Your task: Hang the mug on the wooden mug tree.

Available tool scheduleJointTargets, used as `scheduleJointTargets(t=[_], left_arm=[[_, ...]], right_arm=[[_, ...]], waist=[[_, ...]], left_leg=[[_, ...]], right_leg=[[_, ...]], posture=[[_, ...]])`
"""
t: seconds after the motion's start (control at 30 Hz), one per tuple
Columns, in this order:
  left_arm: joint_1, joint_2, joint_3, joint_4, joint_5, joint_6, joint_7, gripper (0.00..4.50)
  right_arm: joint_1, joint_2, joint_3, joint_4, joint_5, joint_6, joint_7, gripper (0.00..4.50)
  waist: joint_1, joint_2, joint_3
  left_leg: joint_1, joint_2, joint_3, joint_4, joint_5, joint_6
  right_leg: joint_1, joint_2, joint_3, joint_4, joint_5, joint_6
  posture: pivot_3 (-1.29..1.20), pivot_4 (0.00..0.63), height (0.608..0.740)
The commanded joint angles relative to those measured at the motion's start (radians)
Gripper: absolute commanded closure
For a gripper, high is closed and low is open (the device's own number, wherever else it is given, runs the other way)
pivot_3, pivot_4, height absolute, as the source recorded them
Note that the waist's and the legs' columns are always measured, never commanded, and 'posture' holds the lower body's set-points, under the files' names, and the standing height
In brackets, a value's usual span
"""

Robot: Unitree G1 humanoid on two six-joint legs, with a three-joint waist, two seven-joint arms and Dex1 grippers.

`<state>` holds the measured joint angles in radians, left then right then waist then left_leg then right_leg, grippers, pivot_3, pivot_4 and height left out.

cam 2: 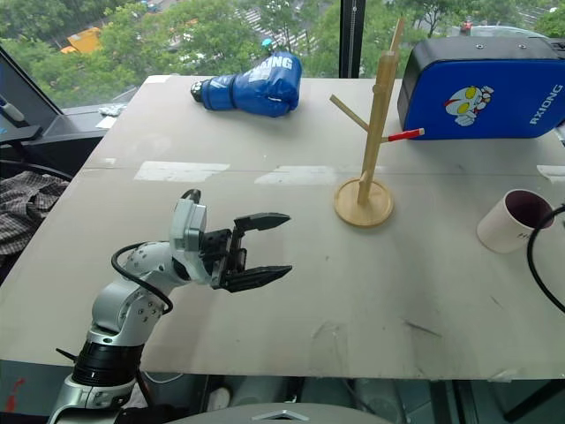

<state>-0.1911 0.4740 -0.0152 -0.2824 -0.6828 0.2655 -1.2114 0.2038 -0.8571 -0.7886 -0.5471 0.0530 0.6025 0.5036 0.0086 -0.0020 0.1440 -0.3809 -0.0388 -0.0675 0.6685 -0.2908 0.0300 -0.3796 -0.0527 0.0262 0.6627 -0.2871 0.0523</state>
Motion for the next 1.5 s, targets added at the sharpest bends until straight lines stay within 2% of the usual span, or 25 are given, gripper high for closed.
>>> scheduleJointTargets(t=[0.03, 0.17, 0.23, 0.37, 0.4, 0.5, 0.6, 0.7, 1.0, 1.23, 1.5], left_arm=[[-0.028, -0.008, -0.019, 0.006, -0.004, -0.017, -0.025, 0.0], [-0.059, -0.018, -0.025, 0.018, -0.005, -0.01, -0.016, 0.0], [-0.067, -0.021, -0.023, 0.02, -0.007, -0.004, -0.005, 0.0], [-0.058, -0.017, -0.021, 0.005, -0.01, 0.005, 0.007, 0.0], [-0.052, -0.014, -0.019, -0.002, -0.013, 0.012, 0.011, 0.0], [-0.039, -0.006, -0.011, -0.01, -0.015, 0.017, 0.014, 0.0], [-0.031, 0.001, -0.008, -0.012, -0.018, 0.017, 0.012, 0.0], [-0.041, -0.002, -0.012, -0.004, -0.018, 0.016, 0.011, 0.0], [-0.065, -0.005, -0.015, 0.005, -0.025, 0.022, -0.002, 0.0], [-0.047, 0.006, -0.007, -0.032, -0.031, 0.037, 0.02, 0.0], [-0.031, 0.018, -0.001, -0.049, -0.034, 0.04, 0.034, 0.0]], right_arm=[[0.036, 0.022, 0.013, 0.052, -0.073, 0.043, -0.049, 4.41], [0.013, 0.068, 0.132, 0.222, -0.126, 0.042, -0.121, 4.41], [0.022, 0.064, 0.187, 0.319, -0.142, -0.002, -0.111, 4.41], [0.041, 0.066, 0.226, 0.422, -0.129, -0.068, -0.085, 2.86], [0.064, 0.054, 0.222, 0.413, -0.123, -0.082, -0.059, 2.24], [0.094, 0.018, 0.123, 0.344, -0.056, -0.107, 0.032, 1.06], [0.089, -0.018, -0.022, 0.254, 0.124, -0.02, 0.207, 1.06], [0.036, -0.047, -0.046, 0.28, 0.179, -0.021, 0.239, 1.06], [-0.174, -0.152, 0.19, 0.616, 0.082, -0.188, 0.208, 1.06], [-0.306, -0.168, 0.308, 0.791, 0.072, -0.263, 0.235, 1.06], [-0.331, -0.154, 0.349, 0.783, 0.125, -0.233, 0.295, 1.06]], waist=[[0.001, 0.0, 0.0], [-0.005, 0.0, 0.0], [-0.011, 0.001, -0.001], [-0.019, 0.002, -0.001], [-0.02, 0.002, -0.001], [-0.021, 0.004, 0.0], [-0.024, 0.004, 0.0], [-0.023, 0.002, 0.0], [-0.02, 0.0, 0.001], [-0.022, 0.0, 0.001], [-0.02, 0.001, 0.001]], left_leg=[[0.0, 0.0, 0.0, 0.0, 0.0, 0.0], [0.001, 0.0, 0.001, 0.0, 0.0, 0.0], [0.001, 0.0, 0.002, 0.0, 0.0, 0.0], [0.001, 0.0, 0.002, 0.0, 0.0, 0.0], [0.001, 0.0, 0.002, 0.0, 0.0, 0.0], [0.001, 0.0, 0.002, 0.0, 0.0, 0.0], [0.002, 0.0, 0.003, 0.0, -0.002, 0.004], [0.004, 0.001, 0.002, 0.0, -0.003, 0.005], [0.002, 0.001, 0.002, 0.001, 0.0, 0.001], [0.002, 0.001, 0.003, 0.001, 0.0, 0.001], [0.002, 0.001, 0.002, 0.001, 0.0, 0.001]], right_leg=[[0.0, 0.0, 0.0, 0.0, 0.0, 0.0], [0.001, 0.0, 0.001, 0.001, 0.0, 0.0], [0.001, 0.0, 0.002, 0.001, 0.0, 0.0], [0.0, 0.0, 0.002, 0.001, 0.0, 0.0], [0.0, 0.0, 0.002, 0.001, 0.0, 0.0], [0.0, 0.001, 0.002, 0.001, 0.0, 0.0], [0.001, 0.001, 0.003, 0.001, 0.0, 0.0], [0.003, 0.002, 0.002, 0.001, 0.0, 0.0], [0.002, 0.0, 0.002, 0.0, 0.0, 0.0], [0.002, 0.0, 0.002, 0.0, 0.0, 0.0], [0.002, 0.0, 0.001, 0.0, 0.0, 0.0]], posture=[[0.0, 0.15, 0.74], [0.0, 0.15, 0.74], [0.0, 0.15, 0.74], [0.0, 0.15, 0.74], [0.0, 0.15, 0.74], [0.0, 0.15, 0.74], [0.0, 0.15, 0.74], [0.0, 0.15, 0.74], [0.0, 0.15, 0.74], [0.0, 0.15, 0.74], [0.0, 0.15, 0.74]])
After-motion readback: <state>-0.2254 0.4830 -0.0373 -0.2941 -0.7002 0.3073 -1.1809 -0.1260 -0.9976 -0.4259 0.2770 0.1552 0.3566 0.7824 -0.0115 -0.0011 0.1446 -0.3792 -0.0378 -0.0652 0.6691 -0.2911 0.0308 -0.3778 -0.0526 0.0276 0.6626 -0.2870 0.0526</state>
